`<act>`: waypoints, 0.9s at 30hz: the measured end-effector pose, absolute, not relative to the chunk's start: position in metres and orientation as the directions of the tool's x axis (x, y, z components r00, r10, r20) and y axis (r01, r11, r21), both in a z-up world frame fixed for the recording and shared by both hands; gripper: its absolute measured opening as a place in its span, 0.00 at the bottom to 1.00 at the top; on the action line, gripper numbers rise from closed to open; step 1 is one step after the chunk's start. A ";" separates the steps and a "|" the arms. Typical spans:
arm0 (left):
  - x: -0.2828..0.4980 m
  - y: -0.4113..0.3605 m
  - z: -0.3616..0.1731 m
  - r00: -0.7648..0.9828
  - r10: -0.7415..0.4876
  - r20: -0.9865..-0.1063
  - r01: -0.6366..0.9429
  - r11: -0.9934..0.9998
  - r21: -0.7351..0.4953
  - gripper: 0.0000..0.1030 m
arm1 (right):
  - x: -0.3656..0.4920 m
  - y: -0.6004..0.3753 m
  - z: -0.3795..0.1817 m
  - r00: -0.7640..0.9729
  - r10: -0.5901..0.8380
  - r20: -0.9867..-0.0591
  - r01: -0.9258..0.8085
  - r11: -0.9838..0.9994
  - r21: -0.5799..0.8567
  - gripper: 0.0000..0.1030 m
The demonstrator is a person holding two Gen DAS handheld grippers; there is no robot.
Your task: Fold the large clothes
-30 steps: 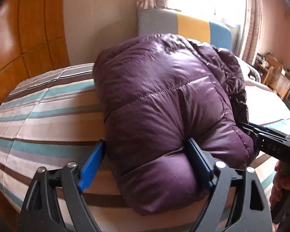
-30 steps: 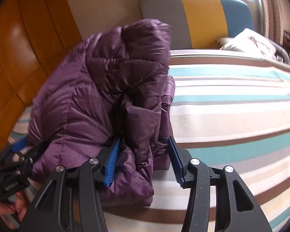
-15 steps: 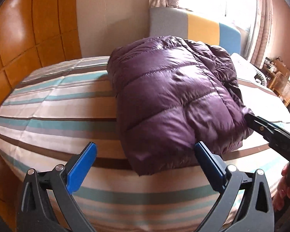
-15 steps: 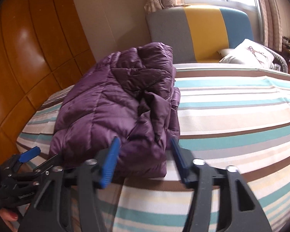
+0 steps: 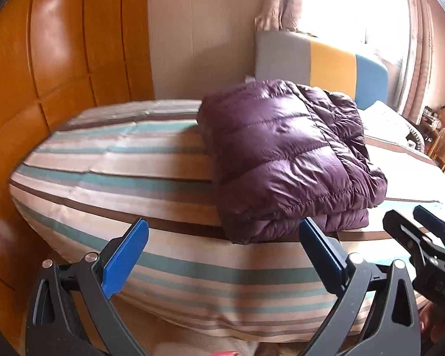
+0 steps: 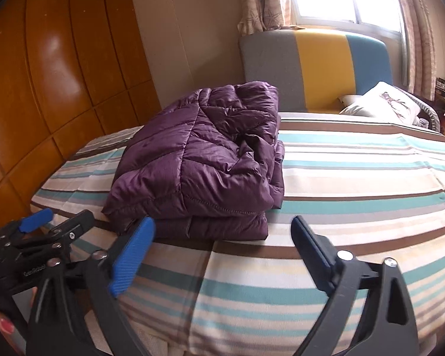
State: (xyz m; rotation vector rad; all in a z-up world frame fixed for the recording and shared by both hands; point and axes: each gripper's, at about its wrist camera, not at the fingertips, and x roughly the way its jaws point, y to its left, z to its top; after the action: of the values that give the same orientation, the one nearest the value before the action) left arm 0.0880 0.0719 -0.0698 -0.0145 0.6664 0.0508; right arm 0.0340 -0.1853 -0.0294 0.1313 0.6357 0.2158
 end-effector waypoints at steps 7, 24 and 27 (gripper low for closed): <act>0.071 0.075 -0.065 0.789 0.039 -0.613 -0.056 0.998 -0.009 0.98 | 0.019 -0.187 -0.021 0.809 0.200 -0.552 -0.135 0.978 0.156 0.93; 0.059 0.074 -0.062 0.802 0.033 -0.596 -0.054 0.998 -0.017 0.98 | 0.010 -0.194 -0.017 0.827 0.173 -0.535 -0.116 0.984 0.138 0.93; 0.059 0.074 -0.061 0.803 0.034 -0.595 -0.054 0.998 -0.016 0.98 | 0.010 -0.193 -0.017 0.826 0.173 -0.536 -0.115 0.983 0.140 0.93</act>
State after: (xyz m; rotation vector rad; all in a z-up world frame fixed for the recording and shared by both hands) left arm 0.0588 0.0740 -0.0615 -0.0322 0.6367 0.0467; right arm 0.0100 -0.1930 -0.0174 0.1032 0.5784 0.1536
